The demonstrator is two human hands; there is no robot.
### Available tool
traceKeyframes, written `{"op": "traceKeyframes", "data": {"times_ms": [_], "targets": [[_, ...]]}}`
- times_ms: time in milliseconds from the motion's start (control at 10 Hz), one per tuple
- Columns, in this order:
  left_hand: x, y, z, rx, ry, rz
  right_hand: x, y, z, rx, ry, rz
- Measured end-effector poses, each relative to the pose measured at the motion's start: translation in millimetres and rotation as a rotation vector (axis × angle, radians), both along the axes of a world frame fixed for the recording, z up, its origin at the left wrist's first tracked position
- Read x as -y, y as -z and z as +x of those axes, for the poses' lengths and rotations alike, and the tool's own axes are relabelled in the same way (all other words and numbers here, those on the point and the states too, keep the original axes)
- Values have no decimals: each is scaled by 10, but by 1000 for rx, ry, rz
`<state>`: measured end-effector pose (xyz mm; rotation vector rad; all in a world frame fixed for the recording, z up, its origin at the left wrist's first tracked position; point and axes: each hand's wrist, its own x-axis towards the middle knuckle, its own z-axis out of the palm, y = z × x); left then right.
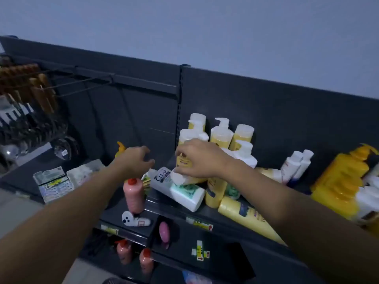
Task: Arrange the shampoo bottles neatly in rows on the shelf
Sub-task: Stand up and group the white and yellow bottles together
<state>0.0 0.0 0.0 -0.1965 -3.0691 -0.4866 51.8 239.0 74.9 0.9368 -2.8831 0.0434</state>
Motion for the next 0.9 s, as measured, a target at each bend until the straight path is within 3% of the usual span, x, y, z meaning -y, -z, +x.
{"op": "traceKeyframes", "data": {"times_ms": [100,200,400,600,700,900], "targets": [[69,240,-193,106,19,-33,160,161,-149,30,-35,220],[30,452,-323,205,43,-88,211,231,-209,82,-5,304],[-16,651,-636,368,-13,-109,261,253,-252,54,-49,333],[42,739,-1042,588,66,-237,273,130,-323,-33,-62,391],[221,1319,-1760,658,42,-157,187,-51,-353,-56,9,379],[-214,-14,-631,571,-92,-42,-102,-292,-493,-42,196,316]]}}
